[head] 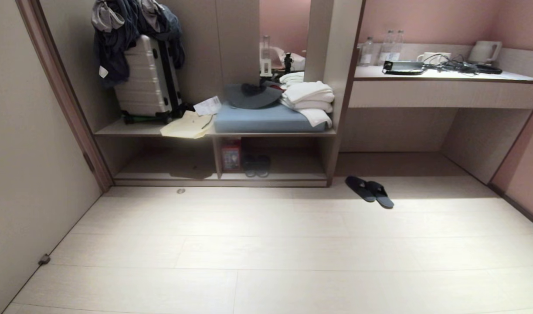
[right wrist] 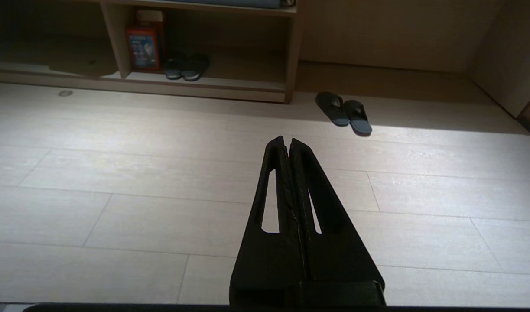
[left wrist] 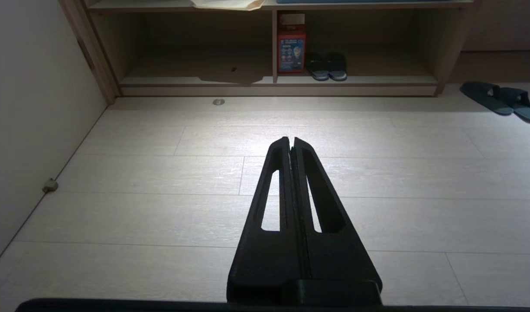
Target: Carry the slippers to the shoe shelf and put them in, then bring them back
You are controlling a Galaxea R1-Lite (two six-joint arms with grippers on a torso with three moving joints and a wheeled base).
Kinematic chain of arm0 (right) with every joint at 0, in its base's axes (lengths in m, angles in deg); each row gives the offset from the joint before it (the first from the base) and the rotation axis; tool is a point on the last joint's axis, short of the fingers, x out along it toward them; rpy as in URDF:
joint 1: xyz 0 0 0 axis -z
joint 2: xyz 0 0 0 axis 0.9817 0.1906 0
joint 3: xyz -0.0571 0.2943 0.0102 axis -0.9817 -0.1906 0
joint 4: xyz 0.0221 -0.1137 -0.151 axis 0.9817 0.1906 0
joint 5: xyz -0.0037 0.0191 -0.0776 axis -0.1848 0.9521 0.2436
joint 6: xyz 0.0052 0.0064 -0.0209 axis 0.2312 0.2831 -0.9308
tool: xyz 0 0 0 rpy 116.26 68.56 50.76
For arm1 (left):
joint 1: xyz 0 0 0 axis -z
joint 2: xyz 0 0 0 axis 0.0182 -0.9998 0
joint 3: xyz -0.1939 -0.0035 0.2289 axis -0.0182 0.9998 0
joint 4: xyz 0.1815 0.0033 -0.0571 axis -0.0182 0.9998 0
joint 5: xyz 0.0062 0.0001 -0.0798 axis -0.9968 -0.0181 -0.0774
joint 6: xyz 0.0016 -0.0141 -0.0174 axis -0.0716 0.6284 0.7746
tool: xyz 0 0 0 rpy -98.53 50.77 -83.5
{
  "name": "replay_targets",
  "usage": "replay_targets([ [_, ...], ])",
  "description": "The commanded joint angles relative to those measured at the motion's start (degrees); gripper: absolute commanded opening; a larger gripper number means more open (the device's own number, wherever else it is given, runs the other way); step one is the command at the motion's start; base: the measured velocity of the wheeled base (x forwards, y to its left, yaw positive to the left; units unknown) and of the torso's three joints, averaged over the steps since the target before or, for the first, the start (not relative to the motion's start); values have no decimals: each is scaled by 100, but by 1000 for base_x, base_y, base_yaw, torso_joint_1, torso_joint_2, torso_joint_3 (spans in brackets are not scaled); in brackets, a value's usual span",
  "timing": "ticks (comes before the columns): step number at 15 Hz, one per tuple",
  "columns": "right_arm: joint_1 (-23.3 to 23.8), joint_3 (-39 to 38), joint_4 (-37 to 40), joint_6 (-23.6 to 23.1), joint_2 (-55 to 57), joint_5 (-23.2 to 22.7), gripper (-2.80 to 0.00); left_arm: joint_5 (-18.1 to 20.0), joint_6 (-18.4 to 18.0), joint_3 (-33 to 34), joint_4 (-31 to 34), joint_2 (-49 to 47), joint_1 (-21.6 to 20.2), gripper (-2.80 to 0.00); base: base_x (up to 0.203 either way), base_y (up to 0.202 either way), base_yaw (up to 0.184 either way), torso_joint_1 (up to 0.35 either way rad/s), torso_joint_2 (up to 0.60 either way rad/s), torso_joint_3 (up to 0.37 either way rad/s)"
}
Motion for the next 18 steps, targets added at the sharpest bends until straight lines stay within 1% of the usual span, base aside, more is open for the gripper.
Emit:
replay_targets([
  [1, -1, -9, -1, -2, 2, 0, -280, -1, 2, 0, -4, 5, -4, -280, 0, 0, 0, 0, 0, 0],
  [18, -1, 0, -1, 59, 11, 0, -280, -10, 38, 0, 5, -9, -4, -280, 0, 0, 0, 0, 0, 0],
])
